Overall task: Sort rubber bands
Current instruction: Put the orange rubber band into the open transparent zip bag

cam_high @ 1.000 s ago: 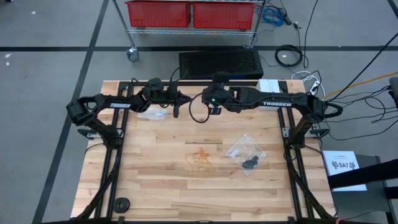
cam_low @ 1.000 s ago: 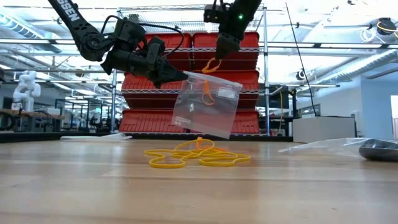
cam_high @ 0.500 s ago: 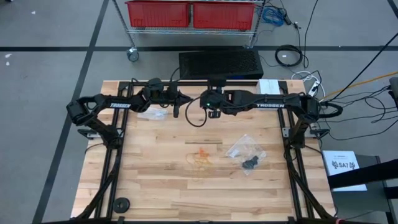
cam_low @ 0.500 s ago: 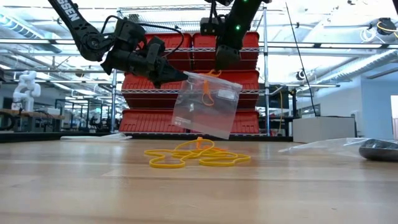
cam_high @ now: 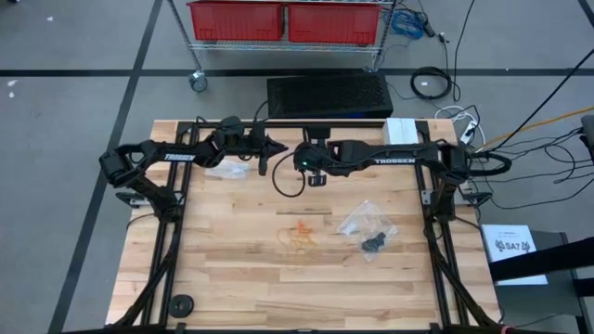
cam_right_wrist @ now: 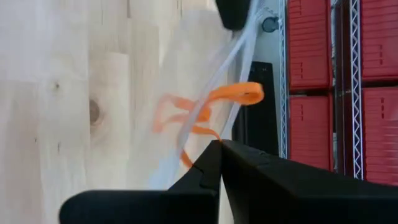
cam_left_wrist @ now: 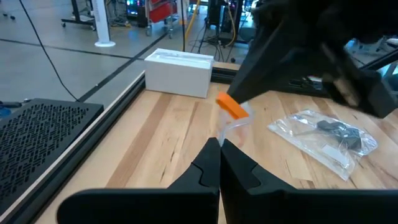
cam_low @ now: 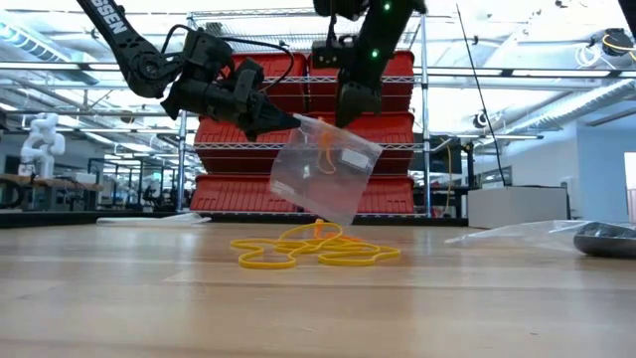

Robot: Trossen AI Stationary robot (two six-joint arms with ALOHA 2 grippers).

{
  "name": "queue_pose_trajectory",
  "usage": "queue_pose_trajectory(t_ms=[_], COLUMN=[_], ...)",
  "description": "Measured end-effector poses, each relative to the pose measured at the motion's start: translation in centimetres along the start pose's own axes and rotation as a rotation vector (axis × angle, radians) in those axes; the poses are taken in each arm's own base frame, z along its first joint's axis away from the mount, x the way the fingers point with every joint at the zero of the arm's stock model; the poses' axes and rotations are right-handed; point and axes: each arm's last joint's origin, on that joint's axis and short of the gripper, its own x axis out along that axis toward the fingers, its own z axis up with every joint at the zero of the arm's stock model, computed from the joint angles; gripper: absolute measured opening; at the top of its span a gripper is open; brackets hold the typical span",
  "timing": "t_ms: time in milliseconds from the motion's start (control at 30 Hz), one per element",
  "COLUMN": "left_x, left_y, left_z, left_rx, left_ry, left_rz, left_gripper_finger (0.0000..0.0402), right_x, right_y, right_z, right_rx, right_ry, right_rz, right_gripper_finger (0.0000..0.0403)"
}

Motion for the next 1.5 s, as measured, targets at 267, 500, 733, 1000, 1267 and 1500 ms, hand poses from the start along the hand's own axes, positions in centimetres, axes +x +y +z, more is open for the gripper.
queue_pose_trajectory(t_ms=[267,500,733,1000,1267,1500], left_x=[0.0,0.1,0.3,0.3,0.2,-1.1], left_y=[0.0,-0.1,-0.6,-0.6,-0.2,1.5], left_z=[0.0,0.0,0.1,0.1,0.1,-0.7], left_rx=[0.000,0.002,0.009,0.008,0.010,-0.015], left_ry=[-0.001,-0.003,-0.008,-0.006,-0.005,0.007], left_rz=[0.002,0.001,-0.017,-0.019,0.058,0.122], left_gripper_finger=[0.0000,0.0000,0.0000,0.0000,0.0000,0.0000], right_x=[0.1,1.5,3.5,3.2,1.4,-2.4], right_y=[0.1,-0.2,-1.9,-2.3,-3.5,-2.7], right_z=[0.2,-0.1,-1.2,-2.4,-2.2,-2.4], right_rx=[0.021,0.105,0.363,0.447,0.417,0.415], right_ry=[-0.012,-0.024,-0.019,0.049,-0.008,-0.014], right_rz=[0.001,0.114,0.332,0.498,0.481,0.649], right_gripper_finger=[0.0000,0.0000,0.0007,0.0077,0.0111,0.0112])
